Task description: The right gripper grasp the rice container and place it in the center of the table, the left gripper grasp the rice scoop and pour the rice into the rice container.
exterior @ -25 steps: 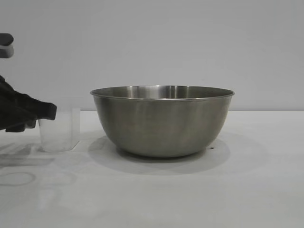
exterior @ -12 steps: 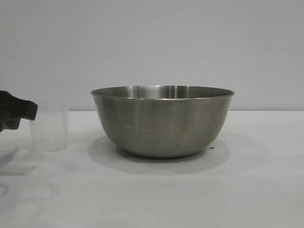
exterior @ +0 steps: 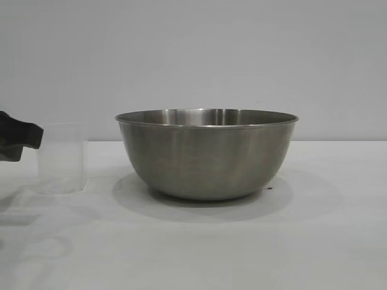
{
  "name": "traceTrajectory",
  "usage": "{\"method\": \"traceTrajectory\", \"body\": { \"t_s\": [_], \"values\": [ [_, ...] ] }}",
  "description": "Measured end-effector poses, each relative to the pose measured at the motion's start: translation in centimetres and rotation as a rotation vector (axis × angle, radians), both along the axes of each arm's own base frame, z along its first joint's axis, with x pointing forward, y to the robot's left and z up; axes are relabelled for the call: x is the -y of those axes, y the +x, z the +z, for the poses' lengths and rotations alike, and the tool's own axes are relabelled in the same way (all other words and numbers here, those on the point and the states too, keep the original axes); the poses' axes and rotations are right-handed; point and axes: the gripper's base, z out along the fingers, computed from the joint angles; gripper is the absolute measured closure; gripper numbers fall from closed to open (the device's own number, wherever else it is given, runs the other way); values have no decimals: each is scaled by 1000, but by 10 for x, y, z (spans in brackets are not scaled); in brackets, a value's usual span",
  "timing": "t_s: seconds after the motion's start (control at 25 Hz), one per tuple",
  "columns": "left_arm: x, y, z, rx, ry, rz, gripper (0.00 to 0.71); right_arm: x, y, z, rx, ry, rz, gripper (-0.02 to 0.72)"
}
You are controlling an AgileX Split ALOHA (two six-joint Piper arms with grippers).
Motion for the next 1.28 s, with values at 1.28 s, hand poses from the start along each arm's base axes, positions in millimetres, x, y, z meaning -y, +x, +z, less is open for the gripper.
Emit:
{"method": "traceTrajectory", "body": {
  "t_s": [1.28],
  "values": [
    [-23, -22, 42, 109, 0, 96, 484, 0, 0, 0, 0, -1, 1, 496]
  ]
}}
